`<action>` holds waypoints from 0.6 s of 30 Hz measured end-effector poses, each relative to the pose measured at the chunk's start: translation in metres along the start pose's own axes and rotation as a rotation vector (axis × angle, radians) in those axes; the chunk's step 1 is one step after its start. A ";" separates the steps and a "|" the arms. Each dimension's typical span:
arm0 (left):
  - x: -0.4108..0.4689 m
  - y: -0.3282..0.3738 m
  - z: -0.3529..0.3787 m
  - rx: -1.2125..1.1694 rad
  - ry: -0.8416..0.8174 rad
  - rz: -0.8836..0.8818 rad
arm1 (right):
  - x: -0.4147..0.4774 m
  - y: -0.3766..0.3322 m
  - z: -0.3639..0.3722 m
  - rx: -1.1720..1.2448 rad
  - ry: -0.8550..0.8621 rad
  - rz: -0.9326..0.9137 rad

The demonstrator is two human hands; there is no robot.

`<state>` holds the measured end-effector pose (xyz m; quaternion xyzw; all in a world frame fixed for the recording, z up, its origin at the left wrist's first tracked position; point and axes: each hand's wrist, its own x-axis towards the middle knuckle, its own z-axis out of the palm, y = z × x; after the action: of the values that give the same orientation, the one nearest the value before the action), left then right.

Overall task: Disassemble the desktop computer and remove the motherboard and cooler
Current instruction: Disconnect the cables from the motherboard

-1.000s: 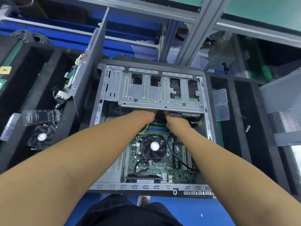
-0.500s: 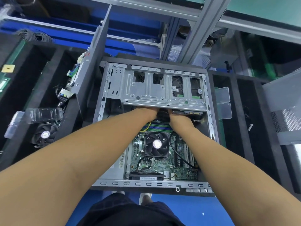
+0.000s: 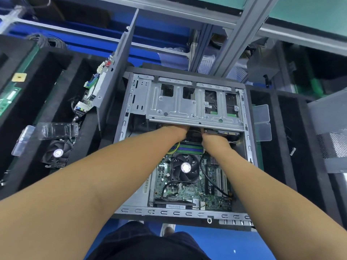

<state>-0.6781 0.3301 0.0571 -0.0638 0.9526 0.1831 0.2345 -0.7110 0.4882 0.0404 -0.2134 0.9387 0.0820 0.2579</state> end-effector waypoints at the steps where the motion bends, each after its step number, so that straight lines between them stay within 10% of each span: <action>1: 0.000 0.001 0.001 0.029 0.000 0.021 | -0.001 -0.001 0.003 0.022 0.017 0.009; 8: 0.005 -0.003 0.001 -0.028 -0.100 0.132 | -0.018 -0.008 0.004 0.077 0.149 -0.012; 18: -0.010 -0.022 -0.013 0.047 -0.183 0.125 | -0.054 -0.010 0.010 0.752 0.267 -0.202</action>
<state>-0.6707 0.3055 0.0655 0.0185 0.9333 0.1802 0.3101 -0.6600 0.5010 0.0591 -0.2042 0.9027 -0.3210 0.2009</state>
